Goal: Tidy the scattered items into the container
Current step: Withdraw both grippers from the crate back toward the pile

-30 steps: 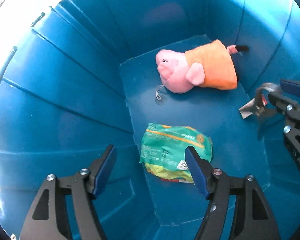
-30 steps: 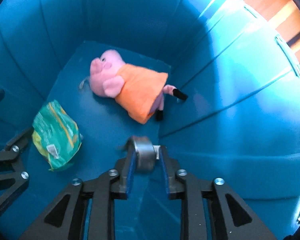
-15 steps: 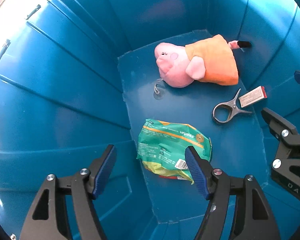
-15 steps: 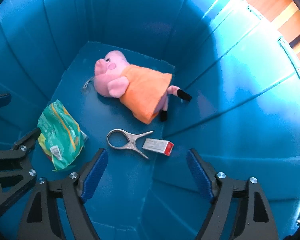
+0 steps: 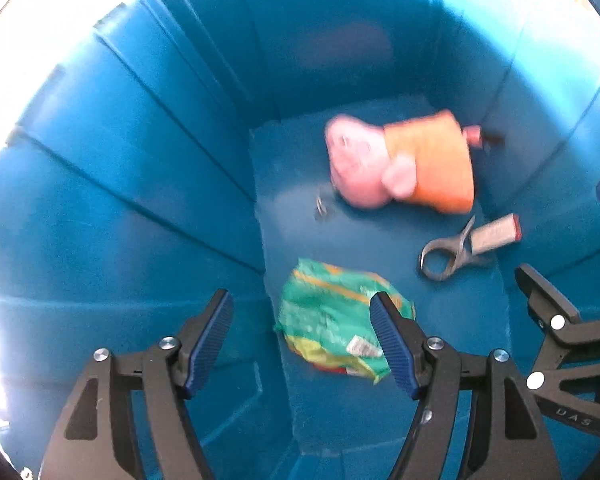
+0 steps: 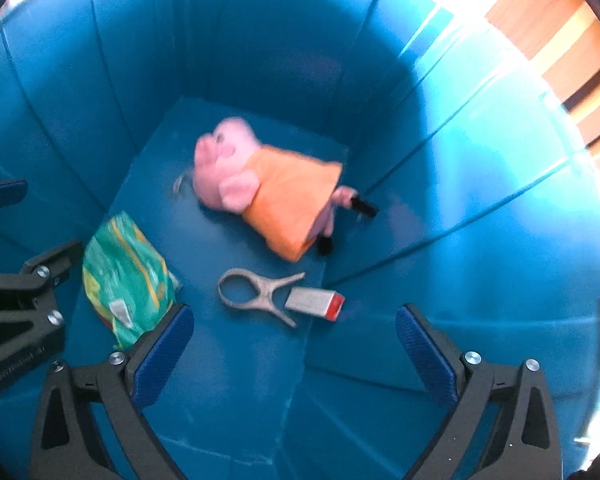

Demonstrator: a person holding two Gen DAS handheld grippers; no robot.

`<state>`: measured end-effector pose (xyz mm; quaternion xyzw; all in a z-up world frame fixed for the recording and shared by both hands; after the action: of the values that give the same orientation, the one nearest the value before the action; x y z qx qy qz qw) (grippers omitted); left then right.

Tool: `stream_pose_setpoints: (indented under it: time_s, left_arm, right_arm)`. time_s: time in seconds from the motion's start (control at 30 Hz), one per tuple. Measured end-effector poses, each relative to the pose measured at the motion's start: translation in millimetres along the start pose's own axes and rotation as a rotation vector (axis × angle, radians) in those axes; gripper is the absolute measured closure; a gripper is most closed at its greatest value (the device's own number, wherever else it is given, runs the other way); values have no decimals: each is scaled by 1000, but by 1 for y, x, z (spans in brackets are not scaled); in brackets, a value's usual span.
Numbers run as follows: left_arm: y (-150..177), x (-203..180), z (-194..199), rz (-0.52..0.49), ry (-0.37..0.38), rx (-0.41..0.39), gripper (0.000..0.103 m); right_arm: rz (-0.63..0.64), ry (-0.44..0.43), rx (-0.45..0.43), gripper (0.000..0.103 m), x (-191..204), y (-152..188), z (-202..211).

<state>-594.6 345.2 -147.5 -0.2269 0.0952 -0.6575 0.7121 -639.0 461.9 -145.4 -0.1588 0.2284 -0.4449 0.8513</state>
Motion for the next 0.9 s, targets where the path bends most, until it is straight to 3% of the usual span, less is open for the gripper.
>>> stream_pose_setpoints:
  time_s: [0.07, 0.13, 0.3, 0.33, 0.37, 0.47, 0.67, 0.9]
  left_arm:
    - [-5, 8, 22, 26, -4, -71, 33]
    - [-7, 15, 46, 57, 39, -114, 33]
    - [-6, 42, 125, 78, 101, -270, 33]
    - [-3, 51, 140, 81, 101, -298, 29]
    - [1, 61, 155, 90, 101, -328, 16]
    - [18, 100, 196, 129, 72, -433, 3]
    - [79, 191, 234, 183, 27, -508, 2]
    - [178, 314, 236, 212, -80, -541, 2]
  right_arm:
    - [-60, -31, -76, 1, -8, -9, 20]
    - [-122, -80, -138, 1, -14, -17, 42]
    - [-153, -85, -275, 1, -10, -29, 106]
    - [-153, -91, -303, 1, -6, -30, 120]
    - [-151, -94, -331, 1, -1, -31, 134]
    - [-142, -97, -407, 1, 20, -31, 177]
    - [-141, -146, -551, 0, 87, -21, 253]
    - [-136, -245, -662, 0, 214, -8, 310]
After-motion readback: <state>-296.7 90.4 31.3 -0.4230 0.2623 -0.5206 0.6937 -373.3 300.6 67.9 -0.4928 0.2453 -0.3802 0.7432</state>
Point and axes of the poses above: each gripper's, at about its wrist camera, not at the fingertips, and z roughly against the way its jaws point, x to its left, y to its underside, the point moved 6 cm from there along -z, roughly the way its jaws point, and after that the axes turned 7 degrees about -x, right-handed, at the moved point
